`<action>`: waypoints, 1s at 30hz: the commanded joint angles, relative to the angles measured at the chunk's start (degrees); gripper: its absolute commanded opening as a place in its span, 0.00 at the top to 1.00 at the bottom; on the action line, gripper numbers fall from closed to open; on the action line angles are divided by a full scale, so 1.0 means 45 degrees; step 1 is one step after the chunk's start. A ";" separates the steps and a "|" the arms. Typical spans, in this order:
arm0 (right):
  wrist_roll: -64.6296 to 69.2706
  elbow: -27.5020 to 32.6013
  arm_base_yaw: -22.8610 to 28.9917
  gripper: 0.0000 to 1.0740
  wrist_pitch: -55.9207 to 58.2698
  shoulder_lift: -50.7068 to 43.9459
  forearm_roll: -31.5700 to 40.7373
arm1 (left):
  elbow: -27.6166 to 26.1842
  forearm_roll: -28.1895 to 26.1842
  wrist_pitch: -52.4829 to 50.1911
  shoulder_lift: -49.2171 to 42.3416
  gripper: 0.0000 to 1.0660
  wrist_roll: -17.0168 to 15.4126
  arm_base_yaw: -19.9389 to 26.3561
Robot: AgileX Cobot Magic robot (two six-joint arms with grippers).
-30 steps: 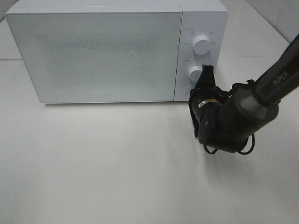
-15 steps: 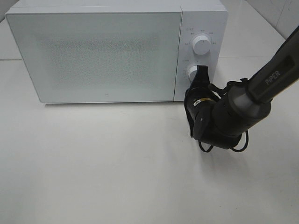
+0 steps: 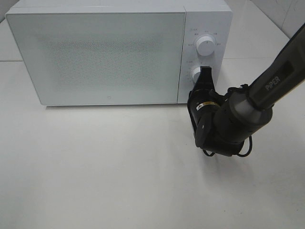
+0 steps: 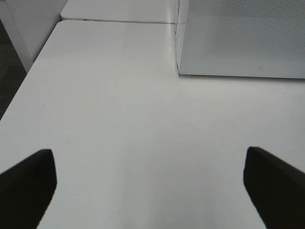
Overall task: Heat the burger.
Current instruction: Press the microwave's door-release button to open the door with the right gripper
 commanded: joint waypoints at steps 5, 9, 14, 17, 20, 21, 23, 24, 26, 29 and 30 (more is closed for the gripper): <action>-0.0357 -0.1184 -0.0344 1.00 -0.1757 -0.0153 -0.0497 | 0.0038 -0.0089 -0.0115 -0.0216 0.06 -0.0064 -0.0025; -0.0433 -0.1490 -0.0598 1.00 -0.1770 -0.0127 -0.0458 | 0.0038 -0.0089 -0.0115 -0.0216 0.06 -0.0064 -0.0025; -0.0700 -0.2063 -0.0789 1.00 -0.2037 0.0025 -0.0331 | 0.0038 -0.0089 -0.0115 -0.0216 0.06 -0.0064 -0.0025; -0.0751 -0.2101 -0.0789 1.00 -0.2050 0.0013 -0.0344 | 0.0038 -0.0089 -0.0115 -0.0216 0.06 -0.0064 -0.0025; -0.0968 -0.2101 -0.0789 1.00 -0.2024 0.0000 -0.0420 | 0.0038 -0.0089 -0.0115 -0.0216 0.06 -0.0064 -0.0025; -0.0955 -0.2088 -0.0789 1.00 -0.1999 0.0000 -0.0458 | 0.0038 -0.0089 -0.0115 -0.0216 0.06 -0.0064 -0.0025; -0.0942 -0.2088 -0.0789 1.00 -0.1986 0.0000 -0.0522 | 0.0038 -0.0089 -0.0115 -0.0216 0.06 -0.0064 -0.0025; -0.0942 -0.2088 -0.0789 1.00 -0.1961 0.0000 -0.0522 | 0.0038 -0.0089 -0.0115 -0.0216 0.06 -0.0064 -0.0025; -0.0942 -0.2088 -0.0751 1.00 -0.1859 0.0000 -0.0547 | 0.0038 -0.0089 -0.0115 -0.0216 0.06 -0.0064 -0.0025; -0.0942 -0.1986 -0.0751 1.00 -0.1311 -0.0166 -0.0560 | 0.0038 -0.0089 -0.0115 -0.0216 0.06 -0.0064 -0.0025; -0.0942 -0.1986 -0.0751 1.00 -0.1311 -0.0166 -0.0560 | 0.0038 -0.0089 -0.0115 -0.0216 0.06 -0.0064 -0.0025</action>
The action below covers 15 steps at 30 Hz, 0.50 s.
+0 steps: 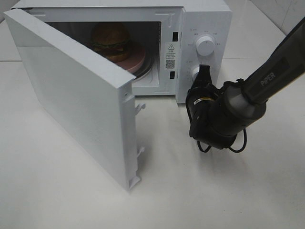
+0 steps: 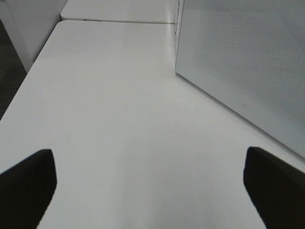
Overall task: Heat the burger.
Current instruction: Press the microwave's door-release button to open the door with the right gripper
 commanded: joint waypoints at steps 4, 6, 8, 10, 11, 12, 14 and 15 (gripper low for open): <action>-0.0166 -0.0497 -0.0509 1.00 -0.1986 -0.0688 -0.1642 | 0.0038 -0.0089 -0.0115 -0.0216 0.06 -0.0064 -0.0025; -0.0166 -0.0255 -0.0471 1.00 -0.1515 -0.0853 -0.1668 | 0.0038 -0.0089 -0.0115 -0.0216 0.06 -0.0064 -0.0025; -0.0204 0.0064 -0.0357 1.00 -0.0802 -0.1057 -0.1668 | 0.0038 -0.0089 -0.0115 -0.0216 0.06 -0.0064 -0.0025; -0.0255 0.0229 -0.0344 1.00 -0.0764 -0.1184 -0.1655 | 0.0038 -0.0089 -0.0115 -0.0216 0.06 -0.0064 -0.0025; -0.0255 0.0229 -0.0344 1.00 -0.0764 -0.1184 -0.1655 | 0.0038 -0.0089 -0.0115 -0.0216 0.06 -0.0064 -0.0025; -0.0318 0.0293 -0.0344 1.00 -0.0738 -0.1222 -0.1668 | 0.0038 -0.0089 -0.0115 -0.0216 0.06 -0.0064 -0.0025; -0.0484 0.0458 -0.0344 1.00 -0.0458 -0.1350 -0.1668 | 0.0038 -0.0089 -0.0115 -0.0216 0.06 -0.0064 -0.0025; -0.0713 0.0573 -0.0344 1.00 -0.0013 -0.1477 -0.1719 | 0.0038 -0.0089 -0.0115 -0.0216 0.06 -0.0064 -0.0025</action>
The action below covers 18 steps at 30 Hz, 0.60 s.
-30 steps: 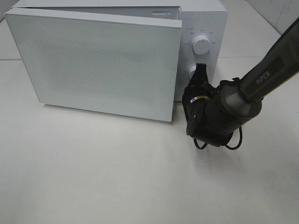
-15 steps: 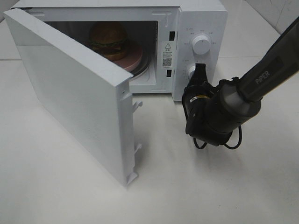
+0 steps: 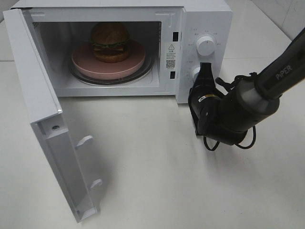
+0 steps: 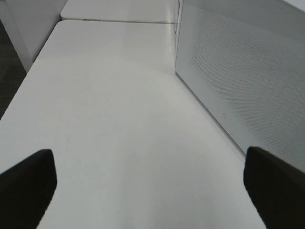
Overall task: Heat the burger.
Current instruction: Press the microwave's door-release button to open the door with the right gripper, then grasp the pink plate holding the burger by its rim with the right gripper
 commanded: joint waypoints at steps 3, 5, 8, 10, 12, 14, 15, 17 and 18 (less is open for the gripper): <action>-0.1044 0.0102 -0.0115 1.00 -0.0331 -0.0828 -0.0802 | 0.0038 -0.0089 -0.0115 -0.0216 0.06 -0.0064 -0.0025; -0.1273 0.0191 -0.0115 1.00 -0.0115 -0.0917 -0.0802 | 0.0038 -0.0089 -0.0115 -0.0216 0.06 -0.0064 -0.0025; -0.1681 0.0522 -0.0115 1.00 0.0624 -0.1120 -0.0828 | 0.0038 -0.0089 -0.0115 -0.0216 0.06 -0.0064 -0.0025; -0.1681 0.0624 -0.0115 1.00 0.0713 -0.1197 -0.0866 | 0.0038 -0.0089 -0.0115 -0.0216 0.06 -0.0064 -0.0025; -0.1681 0.0840 -0.0115 1.00 0.0904 -0.1324 -0.0955 | 0.0038 -0.0089 -0.0115 -0.0216 0.06 -0.0064 -0.0025; -0.1757 0.1146 -0.0115 1.00 0.1235 -0.1566 -0.1197 | 0.0038 -0.0089 -0.0115 -0.0216 0.06 -0.0064 -0.0025; -0.1757 0.1146 -0.0115 1.00 0.1235 -0.1566 -0.1197 | 0.0038 -0.0089 -0.0115 -0.0216 0.06 -0.0064 -0.0025; -0.2024 0.1413 -0.0115 1.00 0.1592 -0.1783 -0.1528 | 0.0038 -0.0089 -0.0115 -0.0216 0.06 -0.0064 -0.0025; -0.2024 0.1413 -0.0115 1.00 0.1592 -0.1783 -0.1528 | 0.0038 -0.0089 -0.0115 -0.0216 0.06 -0.0064 -0.0025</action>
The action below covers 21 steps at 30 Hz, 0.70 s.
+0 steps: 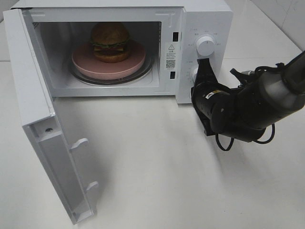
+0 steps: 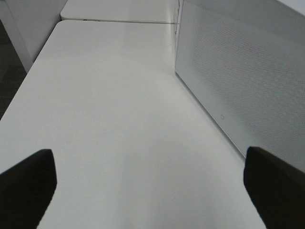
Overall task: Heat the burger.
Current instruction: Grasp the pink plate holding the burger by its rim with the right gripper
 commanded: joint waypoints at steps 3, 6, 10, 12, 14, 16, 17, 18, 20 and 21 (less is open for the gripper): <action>-0.0751 0.0407 -0.0038 1.00 0.0929 -0.0522 -0.0637 | 0.0038 -0.0089 -0.0115 -0.0216 0.06 -0.0064 -0.0025; -0.1324 0.0777 -0.0038 1.00 0.1617 -0.0968 -0.0789 | 0.0038 -0.0089 -0.0115 -0.0216 0.06 -0.0064 -0.0025; -0.1999 0.1057 -0.0038 1.00 0.2114 -0.1490 -0.1082 | 0.0038 -0.0089 -0.0115 -0.0216 0.06 -0.0064 -0.0025; -0.2534 0.1184 -0.0038 1.00 0.2763 -0.1986 -0.1477 | 0.0038 -0.0089 -0.0115 -0.0216 0.06 -0.0064 -0.0025; -0.3018 0.1222 -0.0038 0.99 0.3412 -0.2381 -0.1795 | 0.0038 -0.0089 -0.0115 -0.0216 0.06 -0.0064 -0.0025; -0.3298 0.1222 -0.0038 0.99 0.3743 -0.2559 -0.1884 | 0.0038 -0.0089 -0.0115 -0.0216 0.06 -0.0064 -0.0025; -0.4100 0.1222 -0.0038 0.99 0.4342 -0.2890 -0.1986 | 0.0038 -0.0089 -0.0115 -0.0216 0.06 -0.0064 -0.0025; -0.4100 0.1222 -0.0038 0.99 0.4342 -0.2890 -0.1986 | 0.0038 -0.0089 -0.0115 -0.0216 0.06 -0.0064 -0.0025; -0.5335 0.1222 -0.0038 0.98 0.5322 -0.3438 -0.1999 | 0.0038 -0.0089 -0.0115 -0.0216 0.06 -0.0064 -0.0025; -0.5335 0.1222 -0.0038 0.98 0.5322 -0.3438 -0.1999 | 0.0038 -0.0089 -0.0115 -0.0216 0.06 -0.0064 -0.0025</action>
